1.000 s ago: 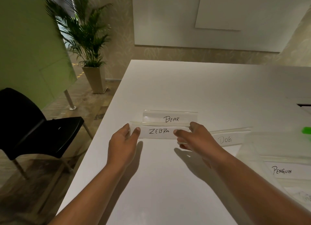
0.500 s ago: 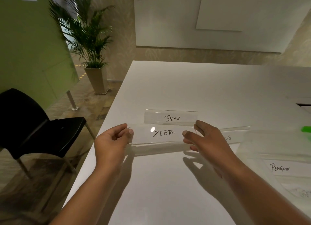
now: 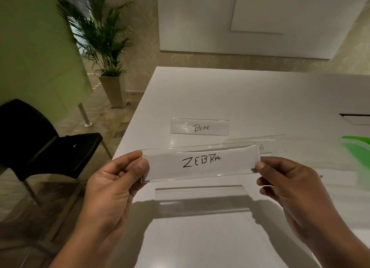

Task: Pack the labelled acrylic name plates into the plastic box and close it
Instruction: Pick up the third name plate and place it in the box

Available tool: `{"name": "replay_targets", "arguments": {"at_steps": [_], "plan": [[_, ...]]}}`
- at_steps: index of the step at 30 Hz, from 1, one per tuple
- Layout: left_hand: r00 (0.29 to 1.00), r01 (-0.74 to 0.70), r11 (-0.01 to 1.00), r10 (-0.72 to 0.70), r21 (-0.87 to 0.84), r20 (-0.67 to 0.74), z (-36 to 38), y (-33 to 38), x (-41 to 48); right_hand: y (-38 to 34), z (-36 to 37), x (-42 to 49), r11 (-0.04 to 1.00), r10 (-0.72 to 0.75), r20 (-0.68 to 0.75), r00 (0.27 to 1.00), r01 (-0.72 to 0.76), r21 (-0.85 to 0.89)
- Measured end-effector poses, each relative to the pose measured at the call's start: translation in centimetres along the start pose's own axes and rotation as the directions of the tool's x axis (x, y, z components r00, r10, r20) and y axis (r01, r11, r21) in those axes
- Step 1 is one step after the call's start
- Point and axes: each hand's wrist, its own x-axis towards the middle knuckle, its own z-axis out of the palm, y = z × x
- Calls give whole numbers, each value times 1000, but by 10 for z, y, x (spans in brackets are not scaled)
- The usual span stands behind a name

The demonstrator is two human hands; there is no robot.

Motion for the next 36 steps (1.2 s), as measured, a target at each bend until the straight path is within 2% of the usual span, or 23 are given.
{"name": "replay_targets", "arguments": {"at_steps": [6,14,23,27,29,32,34,36], "plan": [[999,-41,999,40,36,29,8,7,-23,-5,-20,-24,998,-50,13,999,50,25],[997,-81,996,81,-32,18,43,2,-57,-18,-62,-36,985,-14,60,998,4,173],[994,-110,993,111,-49,21,95,-19,-82,-22,-124,-26,981,-58,86,995,41,188],[992,-119,991,121,-59,29,115,-28,-89,-25,-146,-22,991,-69,106,992,56,122],[991,-126,990,128,-64,38,124,-31,-90,-29,-157,-18,986,-164,68,984,162,34],[987,-136,989,141,-64,80,140,-35,-89,-42,-178,-6,876,-423,9,906,411,-252],[979,-153,987,157,-38,131,154,-37,-87,-57,-190,4,706,-567,130,813,562,-432],[964,-181,983,179,-8,196,172,-40,-85,-72,-194,16,473,-589,351,728,663,-581]]}}
